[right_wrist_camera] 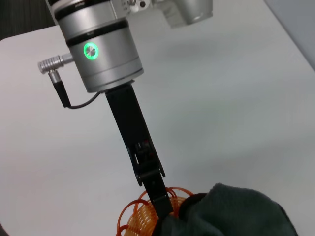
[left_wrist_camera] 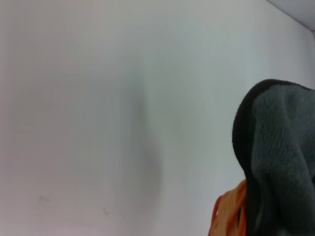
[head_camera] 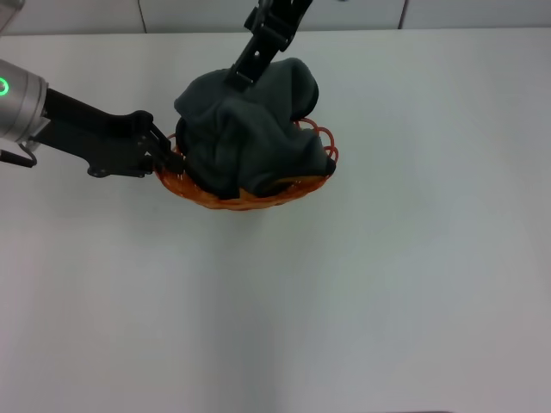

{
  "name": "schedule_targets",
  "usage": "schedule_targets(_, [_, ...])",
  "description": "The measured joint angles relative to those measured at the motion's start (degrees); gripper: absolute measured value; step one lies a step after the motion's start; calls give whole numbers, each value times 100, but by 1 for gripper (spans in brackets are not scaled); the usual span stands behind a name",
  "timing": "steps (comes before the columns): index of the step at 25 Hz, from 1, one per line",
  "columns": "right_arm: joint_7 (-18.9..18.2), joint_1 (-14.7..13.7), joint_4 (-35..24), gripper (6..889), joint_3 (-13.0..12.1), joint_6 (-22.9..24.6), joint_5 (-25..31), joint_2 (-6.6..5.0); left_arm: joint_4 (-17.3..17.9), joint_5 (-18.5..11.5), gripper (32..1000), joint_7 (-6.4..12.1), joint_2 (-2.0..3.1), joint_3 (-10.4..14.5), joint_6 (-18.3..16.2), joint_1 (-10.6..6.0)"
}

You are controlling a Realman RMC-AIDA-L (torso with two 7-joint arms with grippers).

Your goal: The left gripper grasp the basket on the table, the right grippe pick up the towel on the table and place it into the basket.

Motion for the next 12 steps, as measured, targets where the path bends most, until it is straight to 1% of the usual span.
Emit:
schedule_targets(5, [67,-7,-129,861,10,-152,-4,-1,0,0,108,0,1,0,0,10])
schedule_targets(12, [144,-6,-145,861,-1,-164,-35,-5,0,-7,108,3,1,0,0,21])
